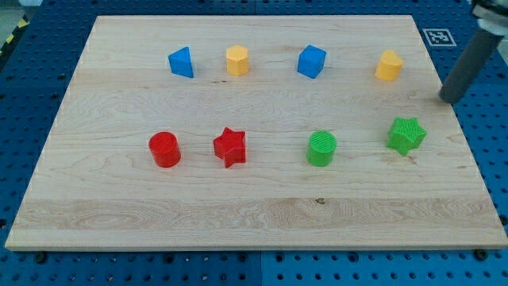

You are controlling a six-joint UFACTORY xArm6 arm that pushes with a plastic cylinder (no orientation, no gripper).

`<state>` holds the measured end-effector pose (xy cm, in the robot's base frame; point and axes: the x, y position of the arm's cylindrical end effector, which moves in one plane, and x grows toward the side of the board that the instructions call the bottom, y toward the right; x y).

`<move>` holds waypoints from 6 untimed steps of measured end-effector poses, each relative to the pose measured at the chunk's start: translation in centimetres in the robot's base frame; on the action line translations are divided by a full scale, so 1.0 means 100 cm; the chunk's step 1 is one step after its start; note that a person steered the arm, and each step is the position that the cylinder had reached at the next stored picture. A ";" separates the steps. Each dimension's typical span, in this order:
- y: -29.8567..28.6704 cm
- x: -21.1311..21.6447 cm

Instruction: Slightly push the green star towards right

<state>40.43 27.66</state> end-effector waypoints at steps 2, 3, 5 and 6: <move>-0.132 0.008; -0.139 0.038; -0.128 0.078; -0.099 0.081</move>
